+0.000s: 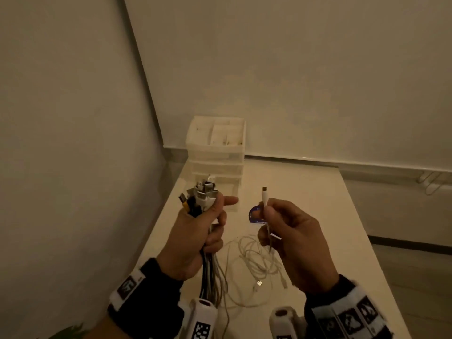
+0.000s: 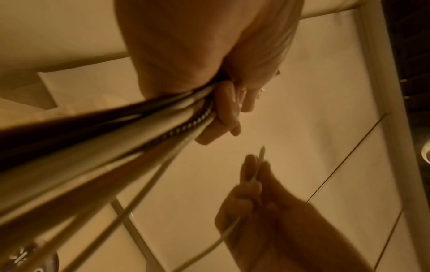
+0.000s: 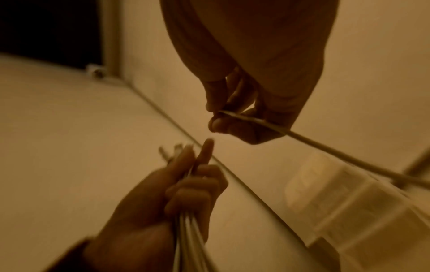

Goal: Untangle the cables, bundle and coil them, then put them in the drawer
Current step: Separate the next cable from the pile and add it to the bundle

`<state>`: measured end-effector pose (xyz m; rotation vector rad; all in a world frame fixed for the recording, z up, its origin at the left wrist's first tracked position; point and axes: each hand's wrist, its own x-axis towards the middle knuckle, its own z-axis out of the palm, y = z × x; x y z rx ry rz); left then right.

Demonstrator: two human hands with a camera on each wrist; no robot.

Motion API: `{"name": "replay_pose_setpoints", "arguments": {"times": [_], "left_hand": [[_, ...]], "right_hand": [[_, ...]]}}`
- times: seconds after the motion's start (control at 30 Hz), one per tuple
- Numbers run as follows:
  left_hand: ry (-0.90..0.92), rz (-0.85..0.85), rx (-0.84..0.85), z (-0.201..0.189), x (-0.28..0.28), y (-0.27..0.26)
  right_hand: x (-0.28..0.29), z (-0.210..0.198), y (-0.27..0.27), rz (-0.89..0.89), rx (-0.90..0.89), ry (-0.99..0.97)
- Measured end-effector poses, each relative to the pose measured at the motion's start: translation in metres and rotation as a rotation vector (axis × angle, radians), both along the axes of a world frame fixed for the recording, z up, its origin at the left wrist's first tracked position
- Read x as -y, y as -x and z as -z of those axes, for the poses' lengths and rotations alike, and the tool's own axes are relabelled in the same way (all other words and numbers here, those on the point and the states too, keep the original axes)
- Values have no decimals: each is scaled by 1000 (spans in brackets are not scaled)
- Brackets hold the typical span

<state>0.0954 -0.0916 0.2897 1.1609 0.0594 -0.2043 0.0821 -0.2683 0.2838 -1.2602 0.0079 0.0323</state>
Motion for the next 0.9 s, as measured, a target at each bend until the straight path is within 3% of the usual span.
{"name": "replay_pose_setpoints", "arguments": {"times": [0.13, 0.4, 0.57, 0.63, 0.7, 0.77, 0.9], "left_hand": [[-27, 23, 44, -1, 10, 0], [-77, -51, 35, 2, 12, -1], [-15, -225, 118, 0, 5, -9], [93, -242, 121, -6, -5, -13], [179, -240, 131, -15, -19, -16], [150, -255, 151, -22, -35, -18], [30, -301, 233, -31, -66, -20]], "right_hand": [[-35, -8, 1, 59, 124, 218], [-50, 2, 5, 54, 167, 303], [-40, 27, 11, 61, 376, 625], [-29, 45, 16, -43, 413, 733], [-13, 65, 18, -219, 374, 756], [8, 84, 16, -356, 267, 770], [48, 107, 4, -440, 70, 873]]}}
